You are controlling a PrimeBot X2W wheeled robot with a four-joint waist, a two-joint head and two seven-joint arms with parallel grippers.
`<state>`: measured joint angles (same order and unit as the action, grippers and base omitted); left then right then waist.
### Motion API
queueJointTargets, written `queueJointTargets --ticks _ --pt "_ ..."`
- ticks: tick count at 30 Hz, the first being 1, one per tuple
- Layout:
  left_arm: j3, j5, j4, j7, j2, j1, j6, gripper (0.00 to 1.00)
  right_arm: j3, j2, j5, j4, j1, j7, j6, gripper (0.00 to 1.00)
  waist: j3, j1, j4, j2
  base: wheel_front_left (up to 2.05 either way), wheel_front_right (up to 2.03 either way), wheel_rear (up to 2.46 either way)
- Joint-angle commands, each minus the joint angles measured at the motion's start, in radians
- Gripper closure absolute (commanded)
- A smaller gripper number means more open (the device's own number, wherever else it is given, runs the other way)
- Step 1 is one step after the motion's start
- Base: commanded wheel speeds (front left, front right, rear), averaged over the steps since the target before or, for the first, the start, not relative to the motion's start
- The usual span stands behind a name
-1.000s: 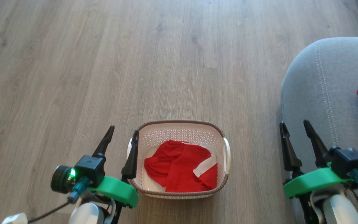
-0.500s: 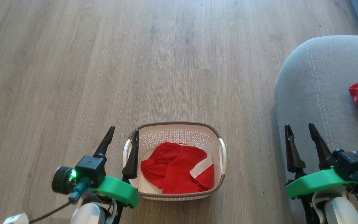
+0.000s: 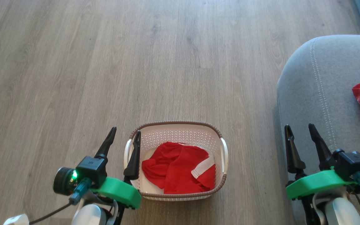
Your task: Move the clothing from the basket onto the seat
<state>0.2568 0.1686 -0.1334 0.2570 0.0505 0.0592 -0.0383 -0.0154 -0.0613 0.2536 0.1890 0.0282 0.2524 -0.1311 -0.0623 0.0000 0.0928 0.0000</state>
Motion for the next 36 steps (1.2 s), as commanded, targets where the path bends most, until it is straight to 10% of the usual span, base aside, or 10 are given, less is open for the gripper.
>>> queueJointTargets --ticks 1,36 --pt "-0.032 0.005 0.031 0.005 0.0 0.026 -0.001 0.0 0.028 0.004 -0.009 -0.028 0.034 0.009 0.0 0.0 0.002 0.0 0.0 0.0 0.0 0.0 0.0" --pt "-0.044 -0.02 0.016 0.005 0.0 0.065 0.043 0.0 0.036 0.005 -0.018 -0.03 0.066 0.009 0.0 0.0 -0.138 0.0 -0.056 0.0 0.0 0.0 0.0"
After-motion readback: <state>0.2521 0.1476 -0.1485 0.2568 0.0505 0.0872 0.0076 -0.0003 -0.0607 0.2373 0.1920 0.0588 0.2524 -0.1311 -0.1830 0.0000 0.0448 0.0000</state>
